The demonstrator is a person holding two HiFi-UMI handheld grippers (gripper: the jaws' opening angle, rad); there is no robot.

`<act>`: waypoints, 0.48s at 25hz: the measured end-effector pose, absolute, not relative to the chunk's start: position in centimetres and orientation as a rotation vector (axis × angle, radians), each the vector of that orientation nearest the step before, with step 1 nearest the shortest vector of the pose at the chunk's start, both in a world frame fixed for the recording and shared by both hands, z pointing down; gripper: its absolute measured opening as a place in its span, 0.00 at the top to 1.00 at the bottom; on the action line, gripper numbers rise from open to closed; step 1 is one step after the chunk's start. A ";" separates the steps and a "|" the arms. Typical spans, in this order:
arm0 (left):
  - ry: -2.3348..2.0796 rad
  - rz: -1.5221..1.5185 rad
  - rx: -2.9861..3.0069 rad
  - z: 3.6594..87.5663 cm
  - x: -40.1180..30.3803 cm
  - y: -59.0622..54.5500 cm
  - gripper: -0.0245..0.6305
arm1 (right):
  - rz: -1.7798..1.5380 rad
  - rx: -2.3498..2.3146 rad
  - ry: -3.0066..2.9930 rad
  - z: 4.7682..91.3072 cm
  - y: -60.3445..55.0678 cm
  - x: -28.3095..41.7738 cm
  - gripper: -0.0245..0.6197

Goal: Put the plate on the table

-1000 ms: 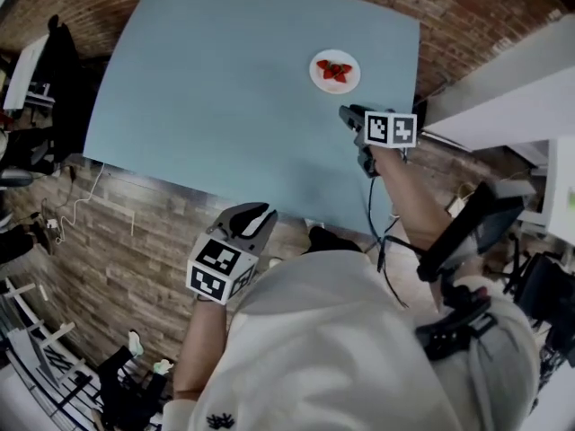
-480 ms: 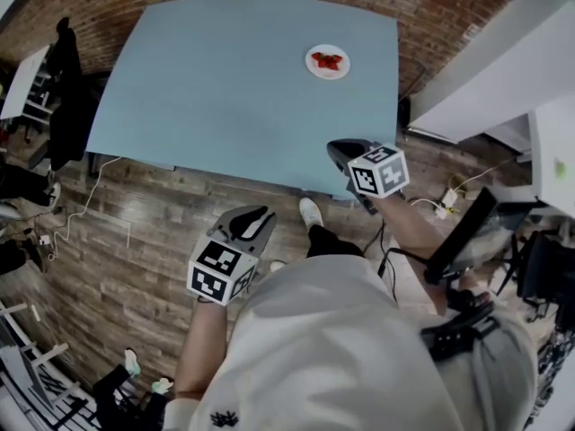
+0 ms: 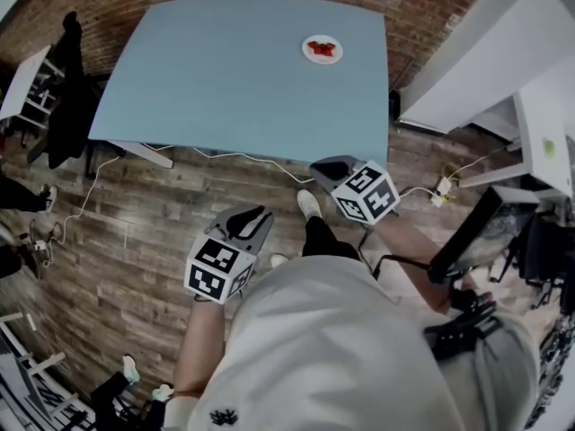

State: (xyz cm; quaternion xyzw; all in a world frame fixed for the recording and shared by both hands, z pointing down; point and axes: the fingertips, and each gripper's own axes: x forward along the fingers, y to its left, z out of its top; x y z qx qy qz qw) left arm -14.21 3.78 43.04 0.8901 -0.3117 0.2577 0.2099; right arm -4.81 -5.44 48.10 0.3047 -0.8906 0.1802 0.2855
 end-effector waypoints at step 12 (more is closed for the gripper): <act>-0.810 0.748 2.535 43.3 -14.2 9.5 0.86 | 0.401 0.776 -2.382 47.0 2.4 -6.5 0.95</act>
